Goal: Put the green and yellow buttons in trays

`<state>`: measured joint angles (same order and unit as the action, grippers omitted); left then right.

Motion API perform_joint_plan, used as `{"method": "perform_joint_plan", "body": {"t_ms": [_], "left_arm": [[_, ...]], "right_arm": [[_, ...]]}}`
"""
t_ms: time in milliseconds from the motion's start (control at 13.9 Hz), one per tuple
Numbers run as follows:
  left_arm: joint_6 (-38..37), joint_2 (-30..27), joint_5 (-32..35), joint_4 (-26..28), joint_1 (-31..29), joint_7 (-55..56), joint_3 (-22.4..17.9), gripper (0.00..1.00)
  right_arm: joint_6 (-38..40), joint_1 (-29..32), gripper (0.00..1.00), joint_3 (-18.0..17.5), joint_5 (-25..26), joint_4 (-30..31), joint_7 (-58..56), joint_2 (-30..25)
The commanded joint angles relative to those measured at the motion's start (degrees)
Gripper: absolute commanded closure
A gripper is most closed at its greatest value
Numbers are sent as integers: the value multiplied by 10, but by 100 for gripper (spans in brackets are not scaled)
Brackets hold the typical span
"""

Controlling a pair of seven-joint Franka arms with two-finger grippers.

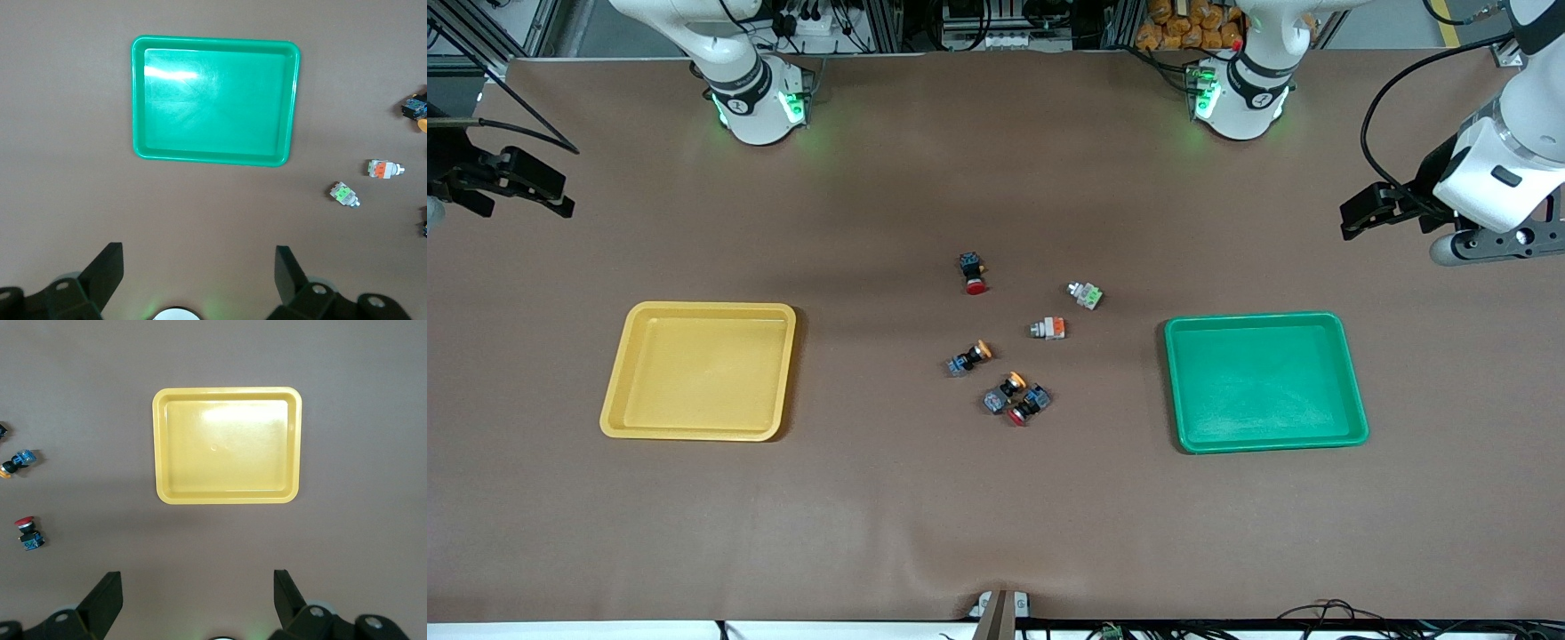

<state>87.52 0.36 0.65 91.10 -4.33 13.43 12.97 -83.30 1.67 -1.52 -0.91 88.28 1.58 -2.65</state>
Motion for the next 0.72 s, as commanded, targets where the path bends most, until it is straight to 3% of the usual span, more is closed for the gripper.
{"method": "perform_joint_plan", "body": {"t_ms": [0, 287, 645], "left_arm": [[-13, 7, -6, -11, 1, -1, 1, 0], [-14, 22, 1, -3, 1, -2, 5, 0], [48, 18, 1, 70, -1, 2, 6, 0]], "right_arm": [[-4, 10, 0, -8, 1, 6, -5, -5], [-3, 11, 0, -8, 4, -6, -5, 17], [-5, 6, 0, -8, 6, -8, -6, 19]]}}
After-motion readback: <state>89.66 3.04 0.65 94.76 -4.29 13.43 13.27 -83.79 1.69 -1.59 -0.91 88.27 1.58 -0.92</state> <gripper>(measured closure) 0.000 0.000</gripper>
